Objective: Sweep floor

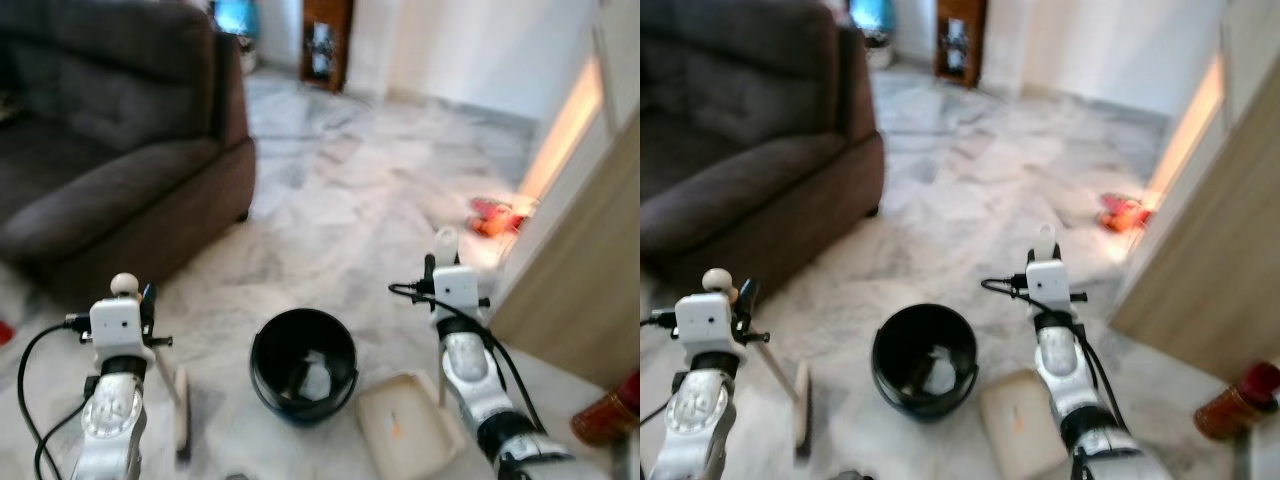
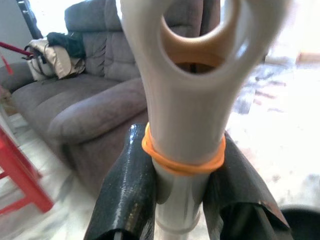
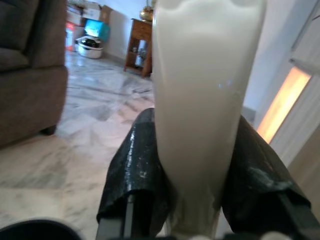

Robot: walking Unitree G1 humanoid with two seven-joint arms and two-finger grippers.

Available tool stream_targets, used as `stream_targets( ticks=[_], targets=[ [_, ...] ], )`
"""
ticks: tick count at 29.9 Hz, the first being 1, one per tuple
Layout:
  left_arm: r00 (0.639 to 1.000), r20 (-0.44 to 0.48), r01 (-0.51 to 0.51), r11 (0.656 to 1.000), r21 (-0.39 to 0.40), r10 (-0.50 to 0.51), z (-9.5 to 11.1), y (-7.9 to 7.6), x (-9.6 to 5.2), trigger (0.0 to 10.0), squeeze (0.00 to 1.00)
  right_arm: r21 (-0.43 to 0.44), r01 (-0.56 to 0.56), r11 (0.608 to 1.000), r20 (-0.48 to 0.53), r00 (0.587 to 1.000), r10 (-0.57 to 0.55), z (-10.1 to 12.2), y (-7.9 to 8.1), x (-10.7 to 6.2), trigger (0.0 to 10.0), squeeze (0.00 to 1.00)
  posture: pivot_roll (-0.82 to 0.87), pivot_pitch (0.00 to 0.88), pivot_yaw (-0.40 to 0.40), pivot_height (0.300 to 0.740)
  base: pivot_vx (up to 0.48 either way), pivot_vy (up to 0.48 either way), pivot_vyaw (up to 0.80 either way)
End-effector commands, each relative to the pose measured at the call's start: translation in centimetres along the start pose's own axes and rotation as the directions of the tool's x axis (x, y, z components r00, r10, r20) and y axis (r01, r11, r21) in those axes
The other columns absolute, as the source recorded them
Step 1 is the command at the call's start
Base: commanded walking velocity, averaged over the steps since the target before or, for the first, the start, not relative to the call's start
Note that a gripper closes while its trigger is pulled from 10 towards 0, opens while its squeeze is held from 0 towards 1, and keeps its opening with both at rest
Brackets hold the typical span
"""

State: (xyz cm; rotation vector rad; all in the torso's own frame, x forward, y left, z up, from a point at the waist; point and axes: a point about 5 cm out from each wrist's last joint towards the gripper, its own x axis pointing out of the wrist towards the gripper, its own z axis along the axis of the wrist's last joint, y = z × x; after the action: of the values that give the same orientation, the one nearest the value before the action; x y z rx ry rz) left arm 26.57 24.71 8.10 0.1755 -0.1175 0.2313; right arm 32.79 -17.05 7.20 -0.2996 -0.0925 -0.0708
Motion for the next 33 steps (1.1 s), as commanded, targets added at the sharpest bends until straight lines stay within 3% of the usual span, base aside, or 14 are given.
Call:
stream_targets(
  ticks=[1, 14, 33],
  targets=[
    [0.999, 0.038, 0.004, 1.0, 0.017, -0.004, 0.66, 0.11, 0.4, 10.0, 0.0, 0.004, 0.012, 1.0, 0.035, 0.999, -0.012, 0.64, -0.32, 0.38, 10.0, 0.0, 0.19, 0.0, -0.035, 0.74, -0.326, 0.0, 0.0],
    [0.999, 0.038, -0.014, 1.0, 0.017, 0.014, 0.66, 0.25, 0.5, 10.0, 0.0, 0.008, -0.002, 1.0, 0.044, 0.999, 0.002, 1.11, 0.07, 0.74, 10.0, 0.0, 0.2, 0.0, -0.044, 0.74, -0.314, 0.0, 0.0],
    [0.998, 0.046, -0.035, 0.999, 0.013, 0.035, 0.83, 0.19, 0.57, 10.0, 0.0, 0.026, -0.004, 1.0, 0.036, 0.999, 0.003, 1.23, 0.16, 0.93, 10.0, 0.0, 0.2, 0.0, -0.052, 0.74, 0.0, 0.0, 0.0]
  ],
)
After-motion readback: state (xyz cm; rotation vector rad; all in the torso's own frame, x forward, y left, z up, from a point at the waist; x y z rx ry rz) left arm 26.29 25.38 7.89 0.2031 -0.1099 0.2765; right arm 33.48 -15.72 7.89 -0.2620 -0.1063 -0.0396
